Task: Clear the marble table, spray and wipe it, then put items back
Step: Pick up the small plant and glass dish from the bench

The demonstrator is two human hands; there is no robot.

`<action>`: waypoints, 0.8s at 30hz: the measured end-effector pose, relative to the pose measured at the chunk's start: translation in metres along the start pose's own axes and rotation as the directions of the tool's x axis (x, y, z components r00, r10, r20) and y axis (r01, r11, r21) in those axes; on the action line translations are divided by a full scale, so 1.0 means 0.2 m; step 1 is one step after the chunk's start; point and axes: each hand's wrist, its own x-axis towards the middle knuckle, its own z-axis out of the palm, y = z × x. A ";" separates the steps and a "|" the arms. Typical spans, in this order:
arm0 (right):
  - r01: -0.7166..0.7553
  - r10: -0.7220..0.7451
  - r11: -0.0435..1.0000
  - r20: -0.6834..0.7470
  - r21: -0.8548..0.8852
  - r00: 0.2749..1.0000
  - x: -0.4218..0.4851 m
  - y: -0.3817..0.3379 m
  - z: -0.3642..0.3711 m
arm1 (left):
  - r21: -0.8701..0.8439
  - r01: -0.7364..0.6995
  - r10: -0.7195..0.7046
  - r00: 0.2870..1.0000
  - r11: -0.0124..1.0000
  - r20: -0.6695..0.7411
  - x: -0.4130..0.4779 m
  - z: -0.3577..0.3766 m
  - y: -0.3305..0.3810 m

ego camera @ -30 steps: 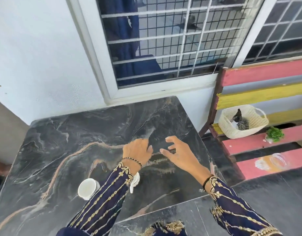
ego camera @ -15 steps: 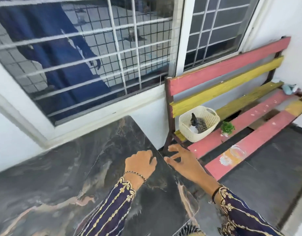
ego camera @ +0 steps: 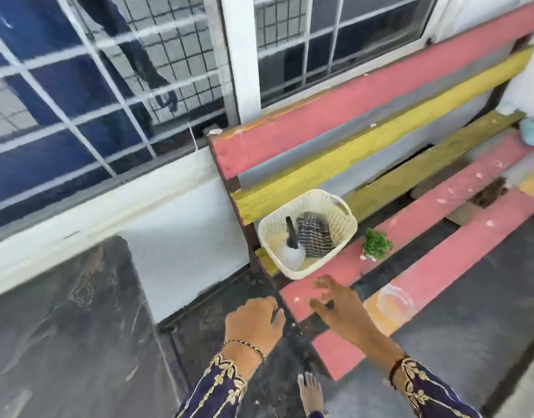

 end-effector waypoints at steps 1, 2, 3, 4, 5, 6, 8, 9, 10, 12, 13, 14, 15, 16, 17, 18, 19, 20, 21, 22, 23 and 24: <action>-0.020 0.020 1.000 -0.008 -0.008 1.000 0.04 0.09 -0.03 | 0.014 -0.009 0.009 1.000 1.000 0.026 0.07 0.04 0.07; -0.043 0.042 0.999 -0.021 -0.004 0.999 0.07 0.17 -0.06 | 0.023 -0.023 0.022 0.998 0.999 0.050 0.14 0.07 0.14; -0.079 0.079 0.997 -0.036 0.003 0.996 0.11 0.28 -0.09 | 0.031 -0.045 0.042 0.996 0.998 0.074 0.23 0.13 0.22; -0.115 0.115 0.993 -0.047 0.003 0.992 0.14 0.38 -0.11 | 0.041 -0.071 0.067 0.994 0.997 0.092 0.30 0.16 0.28; -0.147 0.146 0.989 -0.057 -0.009 0.988 0.16 0.48 -0.14 | 0.055 -0.110 0.104 0.989 0.992 0.101 0.39 0.21 0.35; -0.173 0.171 0.984 -0.062 -0.041 0.983 0.18 0.57 -0.15 | 0.071 -0.151 0.143 0.985 0.986 0.099 0.46 0.24 0.42; -0.202 0.194 0.967 -0.066 -0.155 0.979 0.21 0.76 -0.19 | 0.078 -0.229 0.222 0.970 0.970 0.096 0.63 0.32 0.56; -0.214 0.202 0.949 -0.072 -0.232 0.977 0.22 0.84 -0.21 | 0.065 -0.267 0.261 0.961 0.961 0.090 0.70 0.34 0.62; -0.235 0.222 0.923 -0.078 -0.306 0.972 0.24 0.92 -0.23 | 0.044 -0.309 0.304 0.949 0.950 0.083 0.78 0.39 0.70; -0.284 0.275 0.870 -0.082 -0.404 0.958 0.27 1.05 -0.27 | 0.025 -0.400 0.399 0.916 0.916 0.044 0.93 0.45 0.83; -0.305 0.302 0.851 -0.077 -0.428 0.950 0.28 1.11 -0.29 | 0.033 -0.444 0.444 0.896 0.895 0.010 1.00 0.49 0.88; -0.319 0.327 0.836 -0.061 -0.446 0.943 0.30 1.16 -0.30 | 0.056 -0.479 0.481 0.877 0.876 -0.015 1.07 0.52 0.93; -0.335 0.361 0.822 -0.034 -0.460 0.932 0.31 1.23 -0.31 | 0.096 -0.501 0.505 0.863 0.860 -0.015 1.15 0.57 0.99; -0.339 0.386 0.813 0.001 -0.473 0.923 0.32 1.26 -0.31 | 0.149 -0.503 0.510 0.860 0.851 -0.006 1.21 0.60 1.03; -0.342 0.407 0.811 0.038 -0.474 0.913 0.32 1.30 -0.32 | 0.205 -0.494 0.502 0.865 0.845 0.014 1.28 0.65 1.08; -0.342 0.418 0.816 0.066 -0.465 0.906 0.33 1.32 -0.31 | 0.247 -0.475 0.483 0.875 0.845 0.031 1.33 0.69 1.10; -0.343 0.420 0.828 0.085 -0.444 0.904 0.33 1.34 -0.31 | 0.269 -0.457 0.462 0.886 0.848 0.046 1.38 0.72 1.12; -0.344 0.417 0.840 0.092 -0.419 0.904 0.33 1.36 -0.30 | 0.276 -0.446 0.448 0.892 0.851 0.062 1.42 0.76 1.14; -0.337 0.406 0.849 0.095 -0.407 0.909 0.33 1.36 -0.29 | 0.274 -0.439 0.441 0.896 0.856 0.060 1.44 0.78 1.15; -0.334 0.402 0.850 0.094 -0.407 0.911 0.33 1.38 -0.28 | 0.272 -0.442 0.444 0.894 0.855 0.057 1.47 0.82 1.16; -0.322 0.392 0.846 0.087 -0.425 0.916 0.33 1.38 -0.28 | 0.262 -0.445 0.453 0.891 0.856 0.033 1.48 0.83 1.15; -0.311 0.383 0.842 0.083 -0.441 0.920 0.33 1.37 -0.27 | 0.245 -0.452 0.464 0.886 0.858 0.008 1.48 0.84 1.14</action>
